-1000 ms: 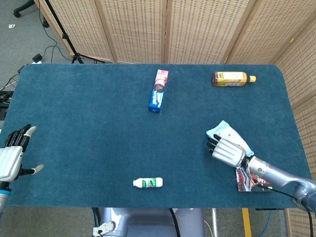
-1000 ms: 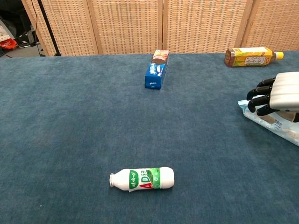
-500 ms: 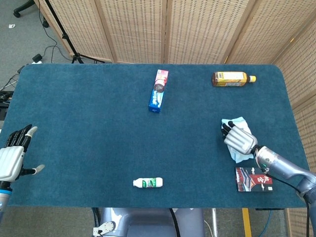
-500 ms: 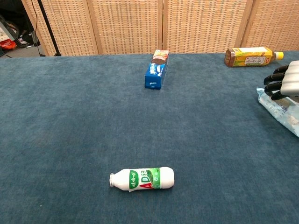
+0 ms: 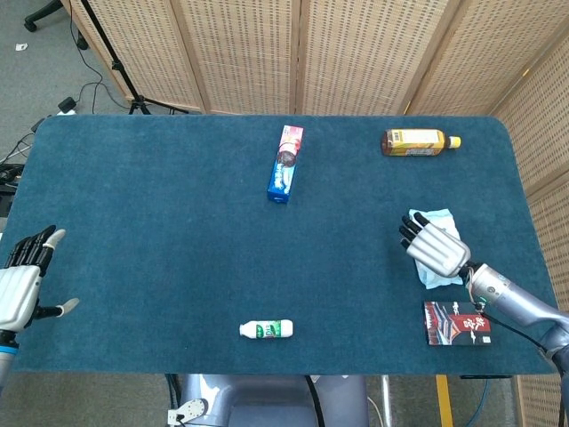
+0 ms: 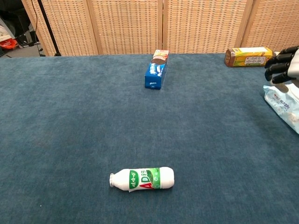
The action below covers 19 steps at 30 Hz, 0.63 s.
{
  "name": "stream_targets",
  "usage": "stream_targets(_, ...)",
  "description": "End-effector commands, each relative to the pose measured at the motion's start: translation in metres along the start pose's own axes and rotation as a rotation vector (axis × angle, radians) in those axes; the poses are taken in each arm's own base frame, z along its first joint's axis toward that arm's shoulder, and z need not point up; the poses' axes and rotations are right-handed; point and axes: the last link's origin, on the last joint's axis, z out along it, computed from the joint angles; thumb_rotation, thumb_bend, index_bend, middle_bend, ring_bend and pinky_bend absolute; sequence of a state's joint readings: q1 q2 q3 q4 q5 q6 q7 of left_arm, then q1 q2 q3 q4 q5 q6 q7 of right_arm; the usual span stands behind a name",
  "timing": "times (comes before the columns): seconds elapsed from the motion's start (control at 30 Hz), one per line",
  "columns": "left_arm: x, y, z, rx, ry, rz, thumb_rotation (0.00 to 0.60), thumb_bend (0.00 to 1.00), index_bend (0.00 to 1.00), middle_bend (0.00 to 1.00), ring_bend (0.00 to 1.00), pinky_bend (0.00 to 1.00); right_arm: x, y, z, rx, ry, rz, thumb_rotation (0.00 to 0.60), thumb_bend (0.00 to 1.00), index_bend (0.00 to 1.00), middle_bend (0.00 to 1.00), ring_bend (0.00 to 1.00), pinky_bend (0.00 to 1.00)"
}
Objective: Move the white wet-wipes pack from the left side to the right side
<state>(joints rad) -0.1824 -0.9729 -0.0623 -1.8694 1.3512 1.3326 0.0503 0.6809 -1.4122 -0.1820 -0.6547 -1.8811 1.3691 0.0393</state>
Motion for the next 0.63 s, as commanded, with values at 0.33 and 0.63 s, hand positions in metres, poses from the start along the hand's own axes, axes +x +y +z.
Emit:
stream_targets(0.33, 0.003, -0.012, -0.024, 0.027, 0.094, -0.021, 0.600, 0.00, 0.00, 0.00, 0.00, 0.00, 0.072, -0.008, -0.084, -0.367, 0.405, 0.534, 0.600, 0.00, 0.15, 0.00, 0.00, 0.00)
stream_targets(0.63, -0.004, -0.020, -0.036, 0.014, 0.131, 0.000, 0.600, 0.00, 0.00, 0.00, 0.00, 0.00, 0.067, -0.045, -0.126, -0.627, 0.328, 0.768, 0.600, 0.00, 0.10, 0.00, 0.00, 0.00)
